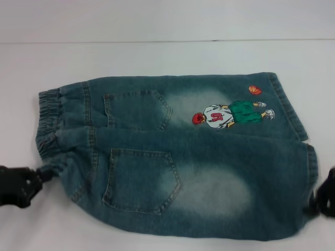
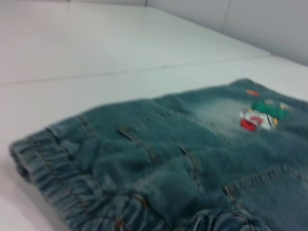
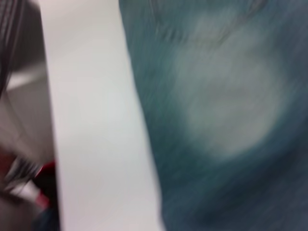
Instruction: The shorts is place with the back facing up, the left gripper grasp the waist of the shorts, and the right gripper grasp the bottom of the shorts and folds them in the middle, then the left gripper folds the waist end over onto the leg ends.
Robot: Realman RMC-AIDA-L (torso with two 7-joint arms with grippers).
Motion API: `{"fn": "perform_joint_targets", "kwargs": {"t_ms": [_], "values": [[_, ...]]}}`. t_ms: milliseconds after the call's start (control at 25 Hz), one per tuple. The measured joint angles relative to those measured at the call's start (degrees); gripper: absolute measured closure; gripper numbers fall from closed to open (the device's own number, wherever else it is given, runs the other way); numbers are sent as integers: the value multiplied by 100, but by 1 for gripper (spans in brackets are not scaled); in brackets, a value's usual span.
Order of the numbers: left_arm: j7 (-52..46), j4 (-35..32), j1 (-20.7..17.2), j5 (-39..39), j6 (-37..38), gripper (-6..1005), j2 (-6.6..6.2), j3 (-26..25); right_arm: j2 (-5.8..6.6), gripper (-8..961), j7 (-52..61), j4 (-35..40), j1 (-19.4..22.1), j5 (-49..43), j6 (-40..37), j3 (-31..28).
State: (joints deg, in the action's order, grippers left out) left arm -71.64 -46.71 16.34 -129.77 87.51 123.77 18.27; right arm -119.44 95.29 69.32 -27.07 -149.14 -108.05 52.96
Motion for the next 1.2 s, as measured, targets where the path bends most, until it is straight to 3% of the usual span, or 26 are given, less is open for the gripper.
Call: {"fn": "perform_joint_targets", "kwargs": {"t_ms": [160, 400, 680, 1200], "values": [[-389, -267, 1, 179, 48, 947, -3, -8, 68, 925, -535, 137, -58, 438, -27, -1027], [-750, -494, 16, 498, 139, 948, 14, 12, -4, 926, -637, 143, -43, 1069, 666, -1636], [-1256, -696, 123, 805, 18, 948, 16, 0, -22, 927, -383, 121, 5, 1925, 1250, -1866], [-1728, -347, 659, 899, -1174, 948, 31, 195, -30, 929, -47, -1016, -263, 2235, 3717, -1399]]}}
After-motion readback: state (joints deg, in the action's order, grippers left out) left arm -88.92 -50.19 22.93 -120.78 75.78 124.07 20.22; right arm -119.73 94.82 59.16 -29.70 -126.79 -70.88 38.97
